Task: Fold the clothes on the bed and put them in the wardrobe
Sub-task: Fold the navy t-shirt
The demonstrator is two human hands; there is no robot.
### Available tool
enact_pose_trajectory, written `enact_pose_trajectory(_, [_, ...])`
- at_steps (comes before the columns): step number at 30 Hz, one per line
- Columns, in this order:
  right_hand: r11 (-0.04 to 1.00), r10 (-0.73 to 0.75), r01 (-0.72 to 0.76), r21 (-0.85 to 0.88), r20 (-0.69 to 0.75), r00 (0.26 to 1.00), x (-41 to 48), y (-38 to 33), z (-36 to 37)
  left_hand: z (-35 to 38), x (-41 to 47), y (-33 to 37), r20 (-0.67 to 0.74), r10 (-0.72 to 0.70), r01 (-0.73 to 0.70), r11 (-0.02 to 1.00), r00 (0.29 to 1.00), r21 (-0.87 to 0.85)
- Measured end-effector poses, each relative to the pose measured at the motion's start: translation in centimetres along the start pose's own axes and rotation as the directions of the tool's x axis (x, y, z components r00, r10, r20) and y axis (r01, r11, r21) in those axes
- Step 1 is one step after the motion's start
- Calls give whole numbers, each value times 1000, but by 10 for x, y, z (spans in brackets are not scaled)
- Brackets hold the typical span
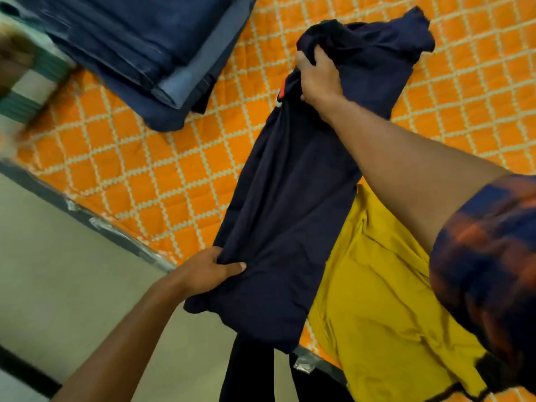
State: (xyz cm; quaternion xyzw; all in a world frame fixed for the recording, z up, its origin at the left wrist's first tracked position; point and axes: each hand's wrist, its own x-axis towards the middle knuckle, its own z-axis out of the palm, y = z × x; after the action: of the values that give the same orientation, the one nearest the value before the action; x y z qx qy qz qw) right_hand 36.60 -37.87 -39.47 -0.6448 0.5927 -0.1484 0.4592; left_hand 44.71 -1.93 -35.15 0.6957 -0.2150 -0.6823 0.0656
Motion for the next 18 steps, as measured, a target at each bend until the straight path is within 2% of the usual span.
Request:
enact_pose_trajectory(3, [995,-98,97,40,24,995,-20,-2,-10,-8,-5,-7,-29,7,-8,1000,1000,-20])
enact_pose_trajectory(5, [988,-141,144,50,-65,988,-45,3,-18,-17,-7,-12,-58,-2,5,999,998,47])
enact_pose_trajectory(7, [986,-89,119,118,-232,969,-80,20,-22,-29,-7,-18,-153,-3,40,971,988,235])
enact_pose_trajectory(9, [990,-32,82,117,-378,925,-136,41,-18,-42,-8,-22,-276,27,105,885,961,453])
enact_pose_trajectory(11, [996,0,41,84,-446,895,-208,65,-4,-49,-11,-21,-355,52,164,818,933,552])
enact_pose_trajectory(13, [988,137,-94,121,-434,890,-280,89,16,-45,-12,-18,-382,93,136,837,919,530])
enact_pose_trajectory(15, [962,270,-240,127,-376,886,-340,103,35,-36,-15,-15,-401,130,52,909,907,413])
enact_pose_trajectory(18, [950,309,-310,42,-290,906,-394,102,54,-27,-16,-9,-414,111,22,952,903,304])
